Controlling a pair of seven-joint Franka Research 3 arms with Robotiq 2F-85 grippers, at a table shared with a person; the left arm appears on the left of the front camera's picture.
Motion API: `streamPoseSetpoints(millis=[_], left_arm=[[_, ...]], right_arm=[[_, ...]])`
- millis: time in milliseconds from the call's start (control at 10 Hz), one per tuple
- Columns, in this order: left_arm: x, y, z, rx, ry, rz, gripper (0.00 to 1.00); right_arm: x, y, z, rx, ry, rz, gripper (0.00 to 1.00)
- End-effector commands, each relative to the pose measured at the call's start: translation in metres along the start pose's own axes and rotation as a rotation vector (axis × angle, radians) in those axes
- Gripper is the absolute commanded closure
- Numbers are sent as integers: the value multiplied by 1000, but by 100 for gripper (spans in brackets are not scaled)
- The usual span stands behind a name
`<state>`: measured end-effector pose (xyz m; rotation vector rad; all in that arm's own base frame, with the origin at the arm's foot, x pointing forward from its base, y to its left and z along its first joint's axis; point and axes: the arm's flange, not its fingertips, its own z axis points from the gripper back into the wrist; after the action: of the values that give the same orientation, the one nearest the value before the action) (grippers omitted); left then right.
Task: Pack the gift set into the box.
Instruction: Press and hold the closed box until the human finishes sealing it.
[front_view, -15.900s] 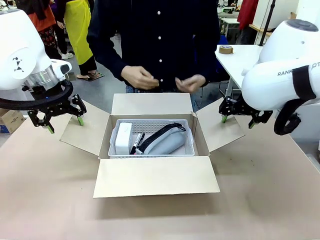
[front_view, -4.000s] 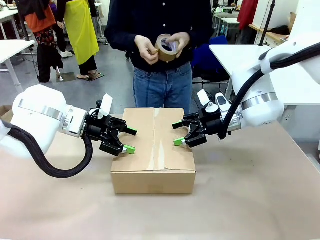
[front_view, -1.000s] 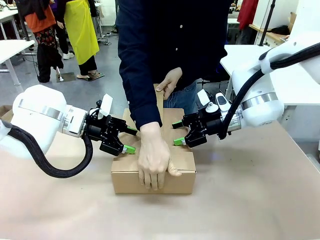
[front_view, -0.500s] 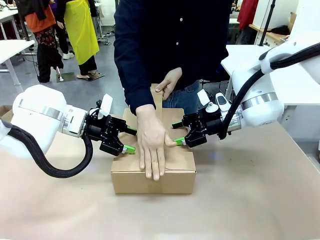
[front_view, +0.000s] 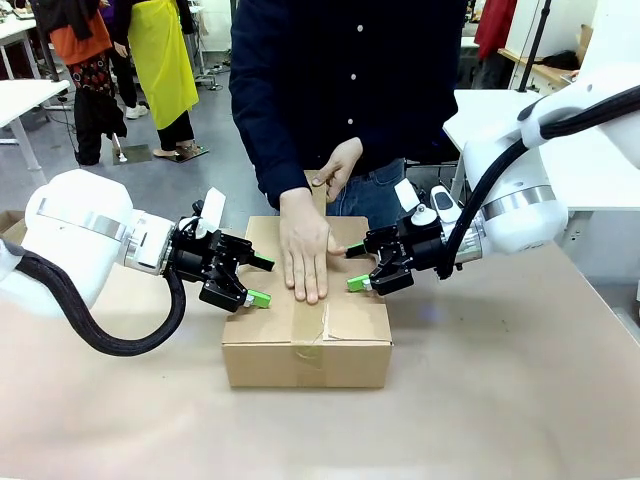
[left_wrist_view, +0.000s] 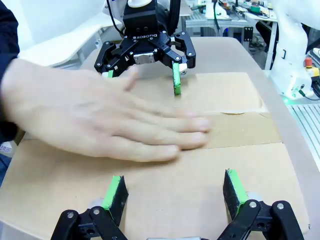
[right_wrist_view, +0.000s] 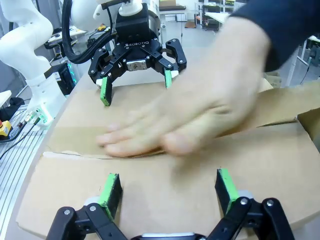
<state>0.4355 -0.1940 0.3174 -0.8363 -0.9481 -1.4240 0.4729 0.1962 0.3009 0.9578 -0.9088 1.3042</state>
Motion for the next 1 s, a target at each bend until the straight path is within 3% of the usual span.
streamPoseSetpoints(millis=[0,900], left_arm=[[-1,-2,0,2,7,1,0],[-1,-2,0,2,7,1,0]], right_arm=[[-1,2,-2,5,10,4,0],[-1,2,-2,5,10,4,0]])
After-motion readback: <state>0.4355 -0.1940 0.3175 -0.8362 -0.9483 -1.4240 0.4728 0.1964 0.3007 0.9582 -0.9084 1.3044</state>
